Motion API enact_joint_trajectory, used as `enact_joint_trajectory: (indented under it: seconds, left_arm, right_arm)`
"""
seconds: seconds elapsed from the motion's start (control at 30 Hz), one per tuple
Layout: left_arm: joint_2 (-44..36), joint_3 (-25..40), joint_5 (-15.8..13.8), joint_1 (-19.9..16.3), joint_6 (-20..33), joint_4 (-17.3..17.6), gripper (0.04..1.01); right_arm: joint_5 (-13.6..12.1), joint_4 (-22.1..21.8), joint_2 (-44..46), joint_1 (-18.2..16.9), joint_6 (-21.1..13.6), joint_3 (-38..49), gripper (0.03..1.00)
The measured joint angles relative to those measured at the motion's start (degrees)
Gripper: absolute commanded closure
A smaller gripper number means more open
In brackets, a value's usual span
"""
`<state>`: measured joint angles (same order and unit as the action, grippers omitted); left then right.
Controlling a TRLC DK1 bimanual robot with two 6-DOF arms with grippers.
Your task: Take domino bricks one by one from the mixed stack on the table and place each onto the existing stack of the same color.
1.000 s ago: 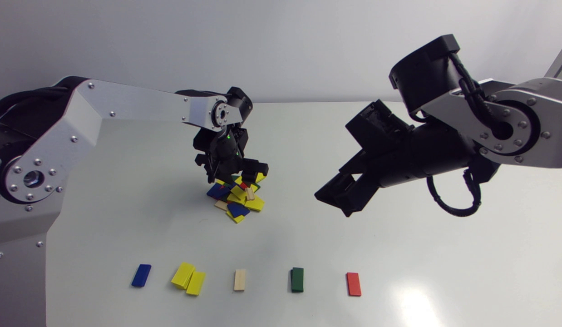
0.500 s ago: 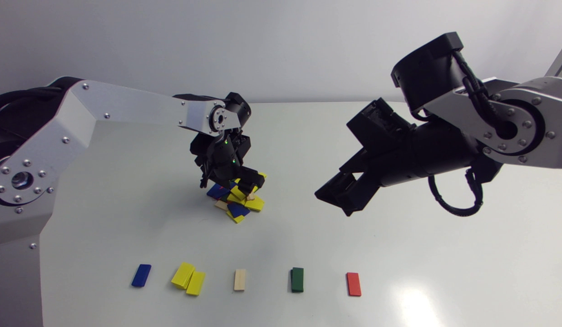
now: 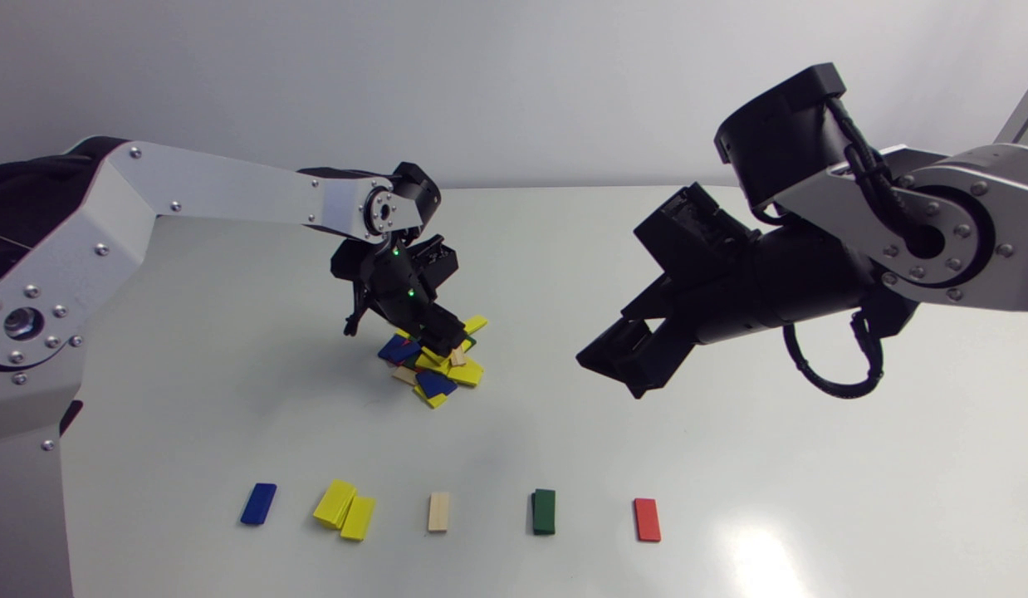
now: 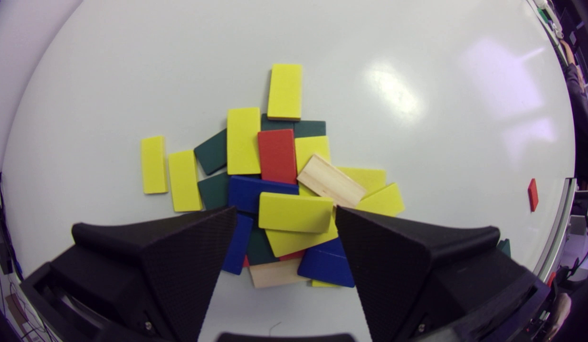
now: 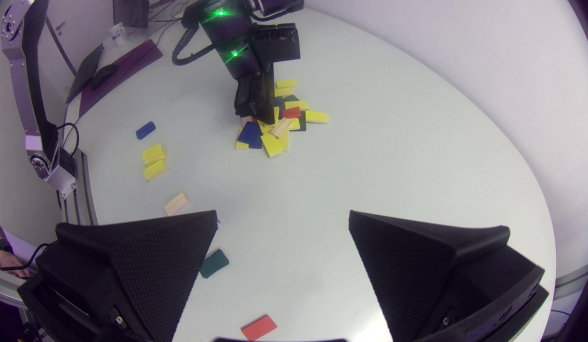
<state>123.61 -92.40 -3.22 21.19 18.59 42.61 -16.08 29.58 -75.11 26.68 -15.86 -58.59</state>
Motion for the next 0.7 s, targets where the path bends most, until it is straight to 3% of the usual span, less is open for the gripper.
enact_joint_trajectory:
  seconds: [0.23, 0.7]
  left_arm:
    - [-0.11, 0.04, -0.90, -1.38, 4.37, -0.02, 0.290]
    - [-1.53, 2.36, -3.72, 0.37, 6.29, -0.11, 0.292]
  right_arm:
    - [0.00, 0.00, 0.00, 0.00, 0.00, 0.00, 0.066]
    - [0.00, 0.00, -0.07, -0.04, 0.00, 0.00, 0.066]
